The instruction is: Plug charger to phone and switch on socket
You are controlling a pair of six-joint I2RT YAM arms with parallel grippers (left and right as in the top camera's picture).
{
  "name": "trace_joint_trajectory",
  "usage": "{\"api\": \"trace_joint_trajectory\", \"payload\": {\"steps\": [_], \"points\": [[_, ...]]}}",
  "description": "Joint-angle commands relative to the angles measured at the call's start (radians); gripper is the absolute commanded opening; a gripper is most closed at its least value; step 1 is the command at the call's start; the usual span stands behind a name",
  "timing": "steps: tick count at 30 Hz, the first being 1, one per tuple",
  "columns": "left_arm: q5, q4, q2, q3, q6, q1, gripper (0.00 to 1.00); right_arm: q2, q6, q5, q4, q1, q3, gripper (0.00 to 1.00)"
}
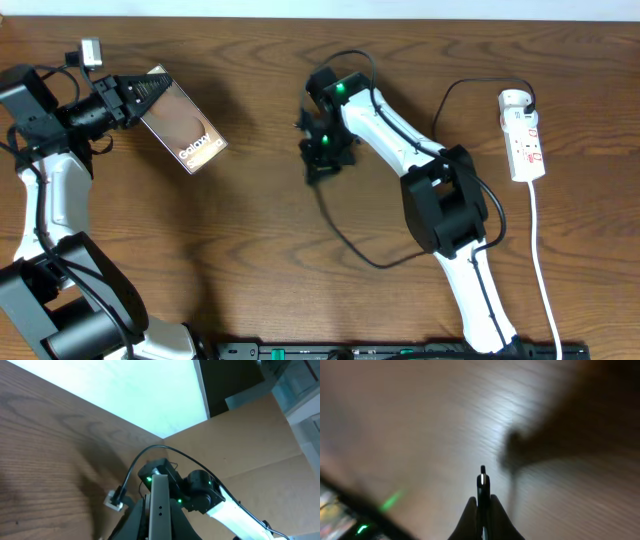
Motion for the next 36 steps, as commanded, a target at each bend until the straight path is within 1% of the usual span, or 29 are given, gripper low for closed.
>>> {"api": "trace_joint_trajectory", "payload": {"steps": [1,4,9,12,17,28,29,30,31,33,36], "points": [[0.053,0.002,-0.02,-0.001,-0.013,0.001,0.07,-0.009,0.102,0.303,-0.089,-0.009,0.011,0.01],[0.053,0.001,-0.02,-0.001,-0.013,0.001,0.07,-0.009,0.11,0.334,-0.153,-0.005,0.011,0.01],[0.053,-0.023,-0.02,-0.001,-0.008,0.001,0.07,-0.009,0.13,0.342,-0.154,0.006,-0.002,0.01],[0.053,-0.044,-0.02,-0.001,0.014,0.001,0.07,-0.009,0.13,0.341,-0.121,0.024,-0.046,0.01],[0.053,-0.044,-0.02,-0.001,0.014,0.001,0.07,-0.009,0.142,0.336,-0.057,0.061,-0.143,0.01],[0.057,-0.044,-0.02,-0.001,0.014,0.001,0.07,-0.009,0.149,0.295,-0.036,0.079,-0.155,0.01],[0.069,-0.044,-0.02,-0.001,0.014,0.001,0.07,-0.009,0.149,0.295,-0.036,0.082,-0.157,0.02],[0.077,-0.044,-0.02,-0.001,0.014,0.001,0.07,-0.009,0.15,0.295,-0.036,0.083,-0.16,0.07],[0.079,-0.044,-0.02,-0.001,0.014,0.001,0.07,-0.009,0.157,0.295,-0.036,0.083,-0.164,0.08],[0.079,-0.044,-0.02,-0.001,0.014,0.001,0.07,-0.009,0.168,0.294,-0.036,0.083,-0.177,0.08],[0.079,-0.048,-0.02,-0.001,0.014,0.001,0.07,-0.009,0.175,0.28,-0.033,0.083,-0.207,0.02]]}}
